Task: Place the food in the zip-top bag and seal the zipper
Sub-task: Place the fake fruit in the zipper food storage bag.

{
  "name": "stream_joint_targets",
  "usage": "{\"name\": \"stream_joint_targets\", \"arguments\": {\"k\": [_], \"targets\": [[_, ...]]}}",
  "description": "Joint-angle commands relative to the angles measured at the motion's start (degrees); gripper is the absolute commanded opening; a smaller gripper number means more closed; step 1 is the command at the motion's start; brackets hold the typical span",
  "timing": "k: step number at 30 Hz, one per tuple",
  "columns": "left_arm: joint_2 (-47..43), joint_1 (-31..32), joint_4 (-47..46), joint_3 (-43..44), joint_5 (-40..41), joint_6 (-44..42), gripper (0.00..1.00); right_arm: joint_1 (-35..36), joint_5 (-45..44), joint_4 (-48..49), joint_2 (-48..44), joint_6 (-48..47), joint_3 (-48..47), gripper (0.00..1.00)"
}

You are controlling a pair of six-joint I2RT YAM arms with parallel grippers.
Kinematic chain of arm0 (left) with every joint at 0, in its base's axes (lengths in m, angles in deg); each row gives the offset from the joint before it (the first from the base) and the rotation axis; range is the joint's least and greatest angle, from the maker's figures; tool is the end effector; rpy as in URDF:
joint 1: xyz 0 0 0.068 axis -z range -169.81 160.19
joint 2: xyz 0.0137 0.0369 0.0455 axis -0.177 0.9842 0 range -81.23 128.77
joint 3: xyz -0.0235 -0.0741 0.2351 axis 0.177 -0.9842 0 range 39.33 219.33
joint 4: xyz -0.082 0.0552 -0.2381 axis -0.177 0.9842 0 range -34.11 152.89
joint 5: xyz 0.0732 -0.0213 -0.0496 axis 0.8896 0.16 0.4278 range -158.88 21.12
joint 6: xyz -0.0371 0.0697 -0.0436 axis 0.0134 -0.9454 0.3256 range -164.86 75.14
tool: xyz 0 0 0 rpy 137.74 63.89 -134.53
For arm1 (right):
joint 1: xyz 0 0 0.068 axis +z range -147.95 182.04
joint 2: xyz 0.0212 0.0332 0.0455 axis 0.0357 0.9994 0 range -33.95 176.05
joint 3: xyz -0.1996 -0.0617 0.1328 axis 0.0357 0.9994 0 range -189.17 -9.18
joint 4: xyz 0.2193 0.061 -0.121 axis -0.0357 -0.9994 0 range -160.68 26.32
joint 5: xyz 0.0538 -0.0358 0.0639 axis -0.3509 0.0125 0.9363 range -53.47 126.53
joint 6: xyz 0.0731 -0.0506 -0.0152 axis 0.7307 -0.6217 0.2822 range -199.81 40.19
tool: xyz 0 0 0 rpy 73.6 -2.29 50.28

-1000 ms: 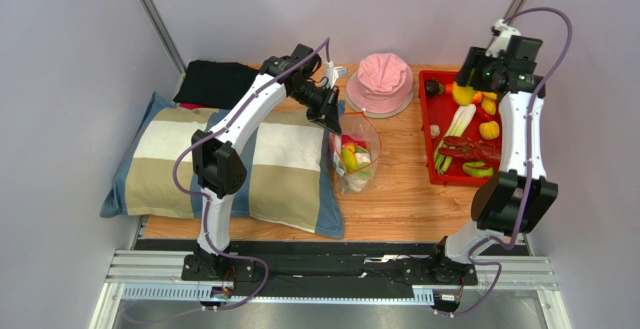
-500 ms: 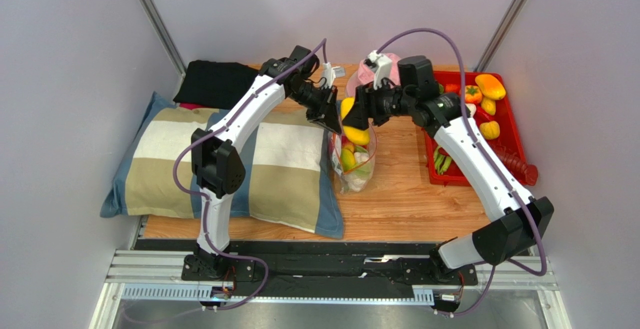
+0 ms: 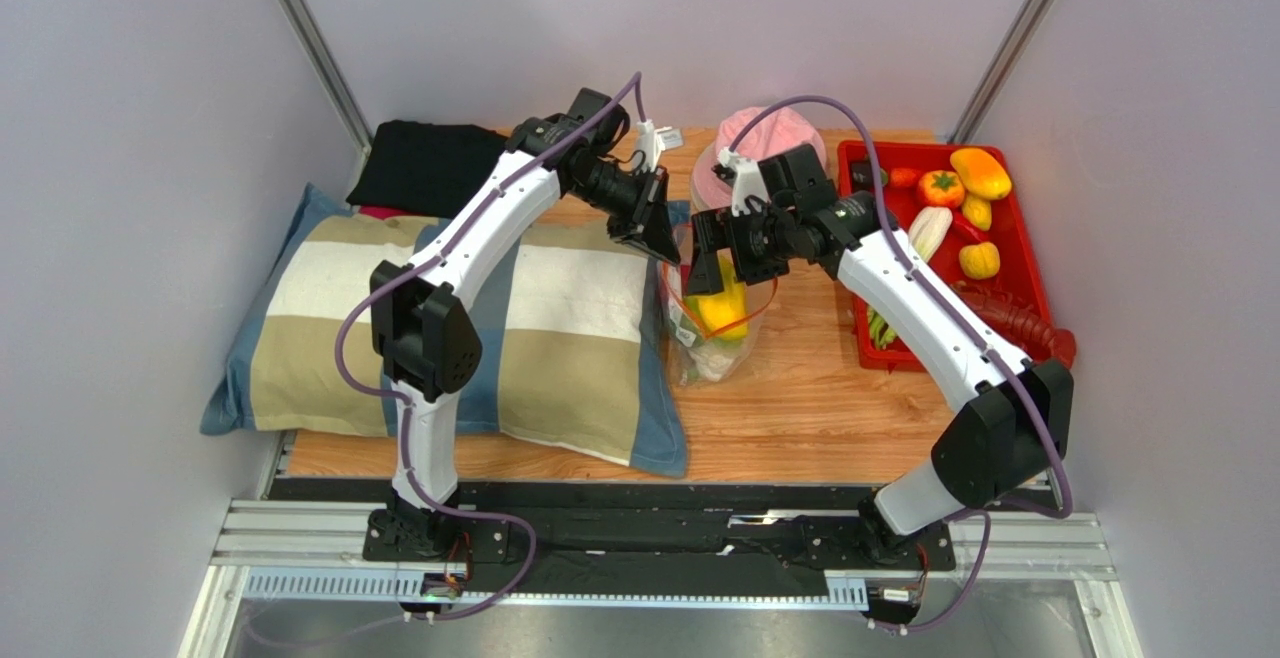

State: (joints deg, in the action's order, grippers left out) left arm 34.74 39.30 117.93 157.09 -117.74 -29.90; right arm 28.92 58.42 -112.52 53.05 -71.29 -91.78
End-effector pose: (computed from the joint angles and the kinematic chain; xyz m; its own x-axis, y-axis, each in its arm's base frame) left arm 0.3430 -0.2604 0.2845 -0.8997 0.3066 -0.3106 0.4288 0.4887 -0.7598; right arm 0.2910 0.1813 0.2732 -0.7982 -0.2505 -0.5478 -0.5059 0.7724 0.3840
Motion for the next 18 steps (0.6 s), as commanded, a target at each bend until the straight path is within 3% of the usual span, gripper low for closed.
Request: {"name": "stream_joint_targets", "arguments": {"k": [1, 7, 11, 18], "targets": [[-4.6, -0.27, -1.75, -0.16, -2.2, 0.33, 0.0, 0.2, -0.71, -0.73, -3.5, -0.34, -6.24, 0.91], [-5.39, -0.27, -1.92, -1.3, -1.85, -0.02, 0.0, -6.11, 1.65, -2.66, -6.23, -5.34, -9.85, 1.0], [-5.83, -0.27, -2.01, -1.91, -1.85, -0.28, 0.0, -21.63, 9.2, -6.78, -3.17, -7.36, -11.08, 1.0], [-5.66, -0.27, -2.28, -1.56, -1.59, -0.55, 0.0, -40.65, 4.13, -8.47, 1.49, -17.73, -11.52, 0.87]]}}
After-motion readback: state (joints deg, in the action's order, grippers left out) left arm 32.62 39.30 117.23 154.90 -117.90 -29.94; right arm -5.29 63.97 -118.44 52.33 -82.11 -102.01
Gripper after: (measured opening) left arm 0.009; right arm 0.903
